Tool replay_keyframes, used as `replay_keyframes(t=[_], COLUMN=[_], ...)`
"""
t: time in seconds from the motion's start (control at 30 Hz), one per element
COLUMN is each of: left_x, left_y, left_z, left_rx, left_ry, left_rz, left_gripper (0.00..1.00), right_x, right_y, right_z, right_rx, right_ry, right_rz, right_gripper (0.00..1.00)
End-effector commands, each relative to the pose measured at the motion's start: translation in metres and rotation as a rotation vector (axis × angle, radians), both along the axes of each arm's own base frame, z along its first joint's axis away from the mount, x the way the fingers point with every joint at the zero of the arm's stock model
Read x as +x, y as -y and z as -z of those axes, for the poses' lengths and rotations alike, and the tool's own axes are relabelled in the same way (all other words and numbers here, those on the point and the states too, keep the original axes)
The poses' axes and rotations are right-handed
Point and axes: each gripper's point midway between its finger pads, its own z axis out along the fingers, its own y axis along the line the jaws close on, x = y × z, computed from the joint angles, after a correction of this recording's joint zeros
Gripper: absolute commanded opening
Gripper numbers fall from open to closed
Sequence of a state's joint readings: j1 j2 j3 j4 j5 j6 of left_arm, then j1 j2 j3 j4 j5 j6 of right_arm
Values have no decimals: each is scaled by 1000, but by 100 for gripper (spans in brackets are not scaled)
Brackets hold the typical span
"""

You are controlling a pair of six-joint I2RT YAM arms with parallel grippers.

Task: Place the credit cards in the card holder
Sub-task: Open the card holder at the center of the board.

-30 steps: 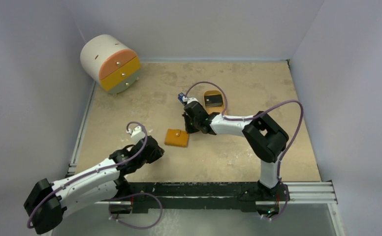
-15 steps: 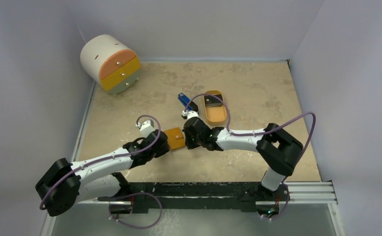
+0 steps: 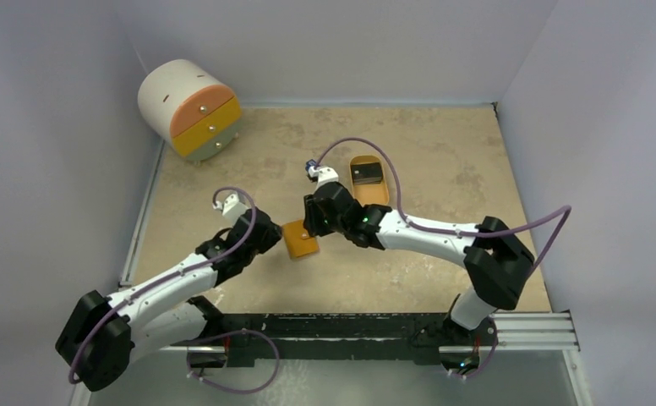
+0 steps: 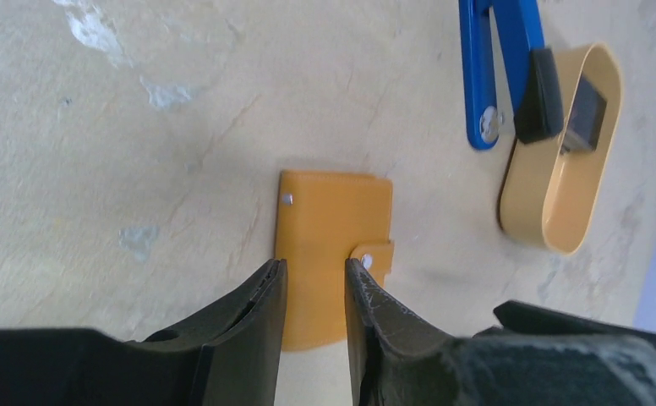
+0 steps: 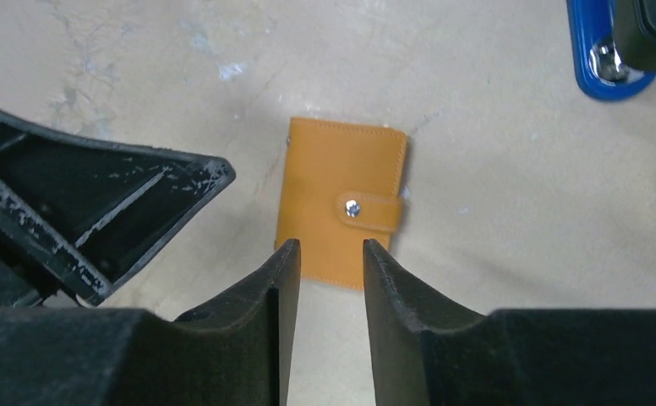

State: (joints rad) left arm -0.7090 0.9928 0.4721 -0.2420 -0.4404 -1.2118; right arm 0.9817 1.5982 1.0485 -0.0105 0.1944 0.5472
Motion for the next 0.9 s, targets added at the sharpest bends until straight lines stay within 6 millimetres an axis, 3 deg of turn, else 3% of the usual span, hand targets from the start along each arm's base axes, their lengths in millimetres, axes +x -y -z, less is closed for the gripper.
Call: replay_keyframes(t=[0.0,0.13,0.3,0.67,0.87], left_x=[23,33,37,38,33], left_y=[11,27,32,17,13], left_z=[-10,-18,-7,31,50], left_rx=[-178,-292,-344,-353,-343], left_ry=[55,100,83,11,-27], left_rz=[-6,21,12,-61,-77], left_gripper=[30,25,18,0,0], right_x=[6,10,11,10,10], right_y=[-17,-28,-34,-28,-21], right_z=[-2,4,11,43,55], right_rx=[-19,-46,-78,-188,-236], right_ry=[8,-18,-34,-77,-88], right_rz=[-26,-11,12,60,77], right_gripper=[38,38,38,37,37])
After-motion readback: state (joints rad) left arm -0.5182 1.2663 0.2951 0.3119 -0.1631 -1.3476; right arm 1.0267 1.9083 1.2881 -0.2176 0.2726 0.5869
